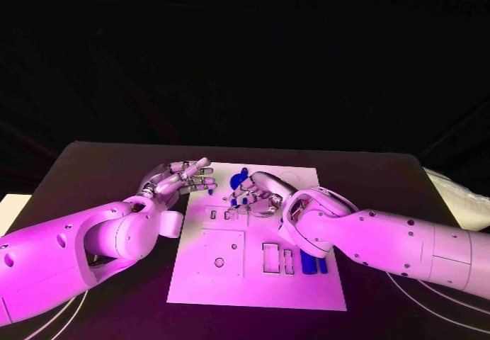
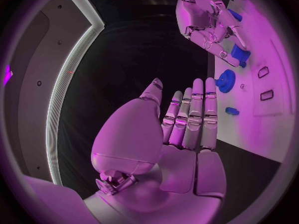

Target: Assemble the parts on the task board

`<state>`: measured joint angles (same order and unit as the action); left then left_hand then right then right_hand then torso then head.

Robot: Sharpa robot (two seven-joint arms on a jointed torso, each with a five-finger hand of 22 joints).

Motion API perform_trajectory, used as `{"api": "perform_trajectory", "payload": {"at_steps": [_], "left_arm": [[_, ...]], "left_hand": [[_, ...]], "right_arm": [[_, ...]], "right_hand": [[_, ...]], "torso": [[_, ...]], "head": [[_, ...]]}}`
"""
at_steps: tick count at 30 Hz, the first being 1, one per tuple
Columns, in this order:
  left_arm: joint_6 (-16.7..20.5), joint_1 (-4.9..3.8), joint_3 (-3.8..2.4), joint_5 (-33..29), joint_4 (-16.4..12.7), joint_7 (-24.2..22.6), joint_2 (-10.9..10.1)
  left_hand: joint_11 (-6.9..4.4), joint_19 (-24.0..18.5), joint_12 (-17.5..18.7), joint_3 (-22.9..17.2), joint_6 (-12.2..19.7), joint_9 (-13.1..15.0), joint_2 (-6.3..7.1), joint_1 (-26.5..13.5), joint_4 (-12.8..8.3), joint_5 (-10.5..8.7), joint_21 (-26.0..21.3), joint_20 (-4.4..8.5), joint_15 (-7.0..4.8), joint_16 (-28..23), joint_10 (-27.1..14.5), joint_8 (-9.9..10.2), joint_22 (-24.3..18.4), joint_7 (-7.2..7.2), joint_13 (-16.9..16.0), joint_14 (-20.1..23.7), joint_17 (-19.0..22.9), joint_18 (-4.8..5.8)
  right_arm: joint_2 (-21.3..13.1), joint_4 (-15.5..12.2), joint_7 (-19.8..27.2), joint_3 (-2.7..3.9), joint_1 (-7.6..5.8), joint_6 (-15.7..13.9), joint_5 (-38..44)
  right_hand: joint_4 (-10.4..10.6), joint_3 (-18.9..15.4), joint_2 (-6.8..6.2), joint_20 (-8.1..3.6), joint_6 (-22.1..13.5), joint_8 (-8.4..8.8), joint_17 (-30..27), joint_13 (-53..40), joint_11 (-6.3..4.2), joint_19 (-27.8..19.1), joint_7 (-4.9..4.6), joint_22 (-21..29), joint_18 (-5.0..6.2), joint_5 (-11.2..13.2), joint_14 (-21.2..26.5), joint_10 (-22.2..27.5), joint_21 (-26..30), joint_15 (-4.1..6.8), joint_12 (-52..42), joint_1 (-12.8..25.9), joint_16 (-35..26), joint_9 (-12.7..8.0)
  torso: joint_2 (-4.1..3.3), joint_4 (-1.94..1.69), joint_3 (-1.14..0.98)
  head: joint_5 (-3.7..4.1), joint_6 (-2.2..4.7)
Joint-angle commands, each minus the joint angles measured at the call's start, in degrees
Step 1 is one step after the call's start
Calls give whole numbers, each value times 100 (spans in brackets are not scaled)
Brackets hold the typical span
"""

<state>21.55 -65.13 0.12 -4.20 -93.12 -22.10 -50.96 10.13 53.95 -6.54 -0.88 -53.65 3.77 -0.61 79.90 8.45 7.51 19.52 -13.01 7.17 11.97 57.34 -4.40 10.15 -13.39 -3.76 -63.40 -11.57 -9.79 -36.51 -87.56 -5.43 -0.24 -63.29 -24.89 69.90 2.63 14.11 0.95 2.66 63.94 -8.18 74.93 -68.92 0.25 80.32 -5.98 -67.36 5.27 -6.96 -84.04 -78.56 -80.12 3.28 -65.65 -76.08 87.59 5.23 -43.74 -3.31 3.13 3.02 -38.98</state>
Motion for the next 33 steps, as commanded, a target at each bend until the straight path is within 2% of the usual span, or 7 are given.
{"api": "perform_trajectory", "payload": {"at_steps": [1,9,19,33], "left_arm": [[-113,-3,-4,-13,5,-67,0],[-120,-3,-4,-13,8,-68,5],[-128,-3,-4,-13,8,-64,10],[-138,-3,-4,-13,-1,-62,14]], "left_hand": [[15,-22,26,-3,5,-2,-37,-3,-44,-5,29,-14,-5,-30,1,23,9,-10,5,25,-9,-49],[15,-22,26,-3,5,-2,-37,-3,-44,-5,29,-14,-5,-30,1,23,9,-10,5,25,-9,-49],[15,-22,26,-3,5,-2,-37,-3,-44,-5,29,-14,-5,-30,1,23,9,-10,5,25,-9,-49],[15,-22,26,-3,5,-2,-37,-3,-44,-5,29,-14,-5,-30,1,23,9,-10,5,25,-9,-49]], "right_arm": [[77,59,-279,-10,41,39,479],[258,214,-451,-35,118,61,856],[266,250,-606,-42,143,77,1193],[278,267,-635,-42,153,398,1293]], "right_hand": [[-11,17,-49,-26,129,-47,953,-14,-14,4,125,9,-82,-38,-478,14,16,46,35,16,-36,173],[-24,12,-71,-26,127,-46,950,-5,-13,5,123,5,-82,-40,-478,18,15,46,50,18,-38,176],[-32,7,-87,-26,126,-46,945,2,-11,4,121,8,-82,-38,-477,21,17,46,62,22,-41,178],[-48,-2,-125,-25,120,-42,936,56,-7,-2,115,23,-79,-46,-475,52,26,44,137,33,-46,181]], "torso": [[2,-2,9],[-3,0,1],[-1,7,-5],[-1,5,0]], "head": [[-34,-20],[-58,-46],[-61,-76],[-49,-110]]}}
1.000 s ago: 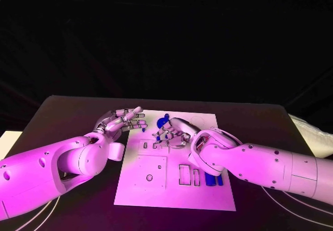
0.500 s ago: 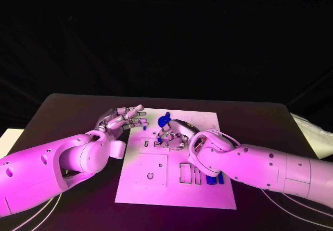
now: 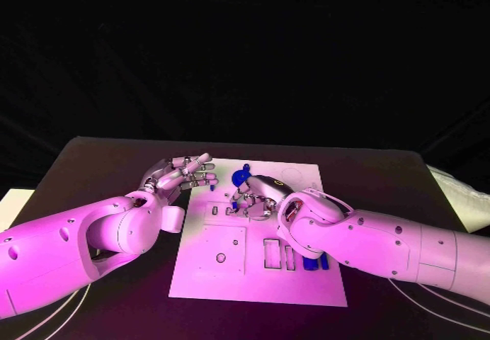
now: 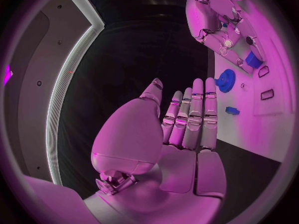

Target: Assemble the parts on the task board

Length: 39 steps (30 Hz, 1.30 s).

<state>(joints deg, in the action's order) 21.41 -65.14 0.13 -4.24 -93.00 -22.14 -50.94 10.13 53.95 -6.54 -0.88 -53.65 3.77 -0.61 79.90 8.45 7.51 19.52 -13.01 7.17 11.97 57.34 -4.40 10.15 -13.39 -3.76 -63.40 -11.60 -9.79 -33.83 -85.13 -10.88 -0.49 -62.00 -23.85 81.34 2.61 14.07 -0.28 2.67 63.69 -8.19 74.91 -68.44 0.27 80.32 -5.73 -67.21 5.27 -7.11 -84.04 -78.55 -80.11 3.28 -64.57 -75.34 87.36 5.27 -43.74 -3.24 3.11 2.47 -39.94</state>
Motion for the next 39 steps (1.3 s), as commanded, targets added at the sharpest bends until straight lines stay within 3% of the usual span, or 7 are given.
{"api": "perform_trajectory", "payload": {"at_steps": [1,12,39], "left_arm": [[-125,-3,-4,-9,-14,-58,12],[-139,-3,-4,-9,-6,-53,13],[-146,-2,-4,-9,26,-36,15]], "left_hand": [[15,-22,26,-3,5,-2,-37,-3,-44,-5,29,-14,-5,-30,1,23,9,-10,5,25,-6,-49],[19,-28,36,2,15,-4,-40,-7,-55,-6,28,-15,-2,-41,-10,31,10,-13,7,33,-12,-47],[19,-29,37,3,15,-4,-40,-9,-56,-6,28,-15,-1,-43,-11,32,10,-14,7,33,-13,-47]], "right_arm": [[14,28,-88,-17,26,304,150],[11,34,-166,-18,44,286,163],[-23,4,-170,-18,53,117,178]], "right_hand": [[-46,1,-1,-25,146,-41,938,8,-8,-2,90,8,-79,-30,-475,52,25,44,29,-41,-24,177],[-35,-19,-58,-16,104,-12,932,157,10,-8,66,20,-78,-131,-474,141,37,30,238,31,-31,177],[35,-227,-401,54,-149,166,898,469,112,-34,-60,72,-71,-305,-465,310,78,-53,677,279,-62,131]], "torso": [[-2,-4,1],[1,-1,1],[3,-1,1]], "head": [[5,-15],[11,-32],[33,-60]]}}
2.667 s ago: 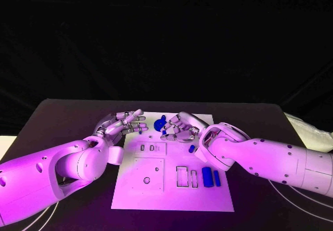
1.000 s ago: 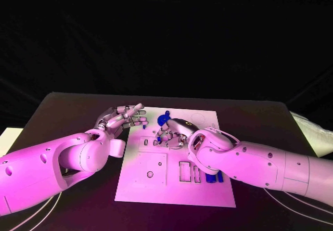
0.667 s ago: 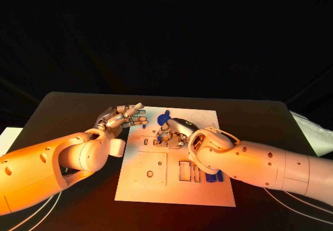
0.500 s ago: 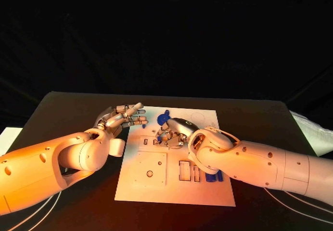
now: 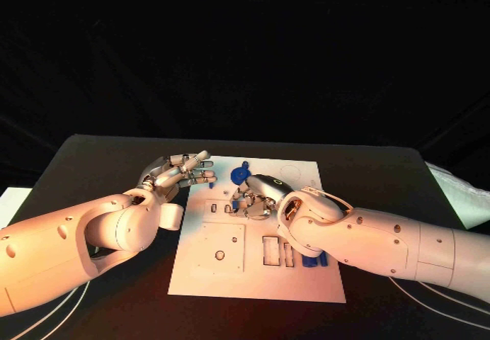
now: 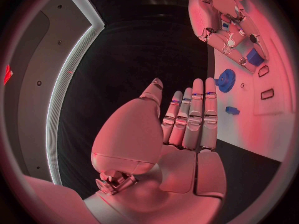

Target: Assemble the parts on the task board

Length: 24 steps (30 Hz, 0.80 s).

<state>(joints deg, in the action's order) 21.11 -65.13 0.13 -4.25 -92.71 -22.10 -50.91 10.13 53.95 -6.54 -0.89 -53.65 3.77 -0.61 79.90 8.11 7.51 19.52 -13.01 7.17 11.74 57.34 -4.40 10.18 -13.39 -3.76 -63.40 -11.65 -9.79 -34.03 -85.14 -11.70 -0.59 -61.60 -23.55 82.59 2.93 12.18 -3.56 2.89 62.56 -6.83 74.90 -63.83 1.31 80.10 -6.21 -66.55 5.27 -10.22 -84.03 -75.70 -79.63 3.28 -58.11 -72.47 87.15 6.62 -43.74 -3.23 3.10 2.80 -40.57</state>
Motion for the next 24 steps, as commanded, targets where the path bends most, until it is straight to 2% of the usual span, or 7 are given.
{"api": "perform_trajectory", "payload": {"at_steps": [1,17,24], "left_arm": [[-116,-3,-5,-7,-2,-39,12],[-140,-2,-4,-7,0,-10,14],[-151,-2,-4,-7,5,-5,17]], "left_hand": [[21,-32,41,10,19,-5,-39,-16,-25,-7,28,-16,0,-24,-15,35,7,-16,8,35,-11,-47],[24,-34,45,13,23,-5,-39,-21,-26,-7,28,-17,1,-27,-19,38,7,-19,8,36,-13,-46],[25,-35,47,16,27,-6,-40,-25,-28,-7,28,-17,2,-29,-23,40,7,-21,9,37,-15,-46]], "right_arm": [[-3,5,-87,-8,13,86,53],[-4,-12,-59,-8,13,-62,54],[-15,-58,15,-8,24,-419,87]], "right_hand": [[3,-37,-73,31,-37,30,899,8,8,-12,-12,5,-70,6,-466,25,30,-53,32,-8,-40,-4],[69,-190,-176,73,-156,109,853,74,56,-27,-60,31,-66,-26,-455,95,50,-95,132,85,-71,-30],[175,-465,-279,119,-428,246,778,360,119,-43,-124,55,-62,-39,-435,348,69,-146,498,164,-123,-98]], "torso": [[3,0,2],[0,-4,2],[1,-3,3]], "head": [[-1,3],[16,8],[21,11]]}}
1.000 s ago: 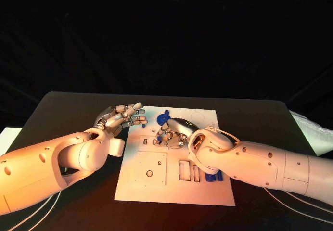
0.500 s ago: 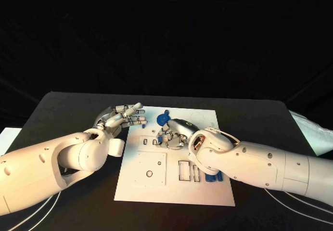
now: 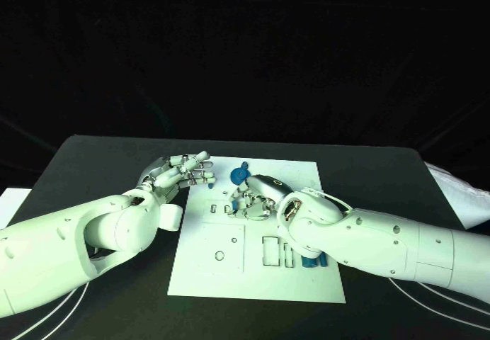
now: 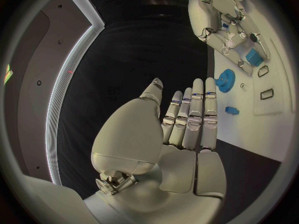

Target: Assemble the parts on the task board

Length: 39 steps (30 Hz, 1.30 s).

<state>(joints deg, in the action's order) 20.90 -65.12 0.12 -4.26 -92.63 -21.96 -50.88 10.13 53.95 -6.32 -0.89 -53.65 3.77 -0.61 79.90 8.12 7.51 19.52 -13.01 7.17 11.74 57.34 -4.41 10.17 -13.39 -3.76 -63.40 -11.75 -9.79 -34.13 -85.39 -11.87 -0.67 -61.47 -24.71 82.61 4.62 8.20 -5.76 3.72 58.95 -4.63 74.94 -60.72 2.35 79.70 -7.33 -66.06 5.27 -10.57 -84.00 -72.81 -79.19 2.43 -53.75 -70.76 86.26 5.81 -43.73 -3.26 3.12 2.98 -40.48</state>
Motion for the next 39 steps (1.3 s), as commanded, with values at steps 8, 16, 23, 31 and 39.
{"api": "perform_trajectory", "payload": {"at_steps": [8,16,23,31,39], "left_arm": [[-157,-3,-4,8,25,0,24],[-139,-4,-4,385,98,207,18],[29,-51,-5,1278,192,1109,-6],[-1363,-454,-6,3528,431,3599,132],[-2487,-831,-6,5198,625,5355,519]], "left_hand": [[25,-35,27,18,29,-6,-42,-27,-32,-6,30,-17,1,-27,-25,42,9,-19,8,28,-10,-47],[-95,276,-70,55,-98,11,-90,-83,-102,-6,271,99,-159,313,226,-4,135,65,-37,-507,-271,-72],[-699,1452,-716,-68,-785,112,-93,-111,-10,81,1467,748,-815,3085,1676,-301,805,575,-462,-2349,-2682,-67],[-886,1442,-2439,227,-809,463,-67,-538,489,-28,2843,923,-962,6156,1510,-968,1918,816,-1976,-2294,-5834,-23],[-956,2212,-3731,782,-433,1040,-291,-1056,856,-103,3711,1009,-1090,6716,860,-1789,3110,846,-3149,-2349,-6523,160]], "right_arm": [[-86,-235,329,5,44,-819,84],[-448,-687,1230,137,-22,-821,-376],[-1186,-960,2037,207,-576,240,-1936],[-1961,-991,2165,205,-1065,186,-3777],[-2191,-790,1905,173,-1160,100,-4199]], "right_hand": [[52,-237,-78,77,-243,70,728,157,65,-27,-67,41,-55,-26,-425,198,48,-105,175,-67,-69,-81],[66,-288,-54,90,-267,60,651,146,73,-39,-76,60,-50,-46,-406,211,59,-115,147,-114,-118,-98],[6,-320,162,111,-249,0,240,286,77,-244,-82,421,19,84,-292,377,270,-124,280,-400,-394,-127],[-48,-266,334,84,-139,-84,261,-28,46,-261,-58,492,31,30,-315,92,323,-94,-171,-559,-398,-126],[-16,-268,393,77,-156,-86,108,29,52,-342,-67,707,69,-68,-284,132,438,-94,-120,-532,-508,-145]], "torso": [[2,-2,-7],[11,12,-12],[133,49,-52],[277,148,-122],[354,204,-181]], "head": [[-5,12],[-36,34],[-107,25],[-227,-25],[-321,-87]]}}
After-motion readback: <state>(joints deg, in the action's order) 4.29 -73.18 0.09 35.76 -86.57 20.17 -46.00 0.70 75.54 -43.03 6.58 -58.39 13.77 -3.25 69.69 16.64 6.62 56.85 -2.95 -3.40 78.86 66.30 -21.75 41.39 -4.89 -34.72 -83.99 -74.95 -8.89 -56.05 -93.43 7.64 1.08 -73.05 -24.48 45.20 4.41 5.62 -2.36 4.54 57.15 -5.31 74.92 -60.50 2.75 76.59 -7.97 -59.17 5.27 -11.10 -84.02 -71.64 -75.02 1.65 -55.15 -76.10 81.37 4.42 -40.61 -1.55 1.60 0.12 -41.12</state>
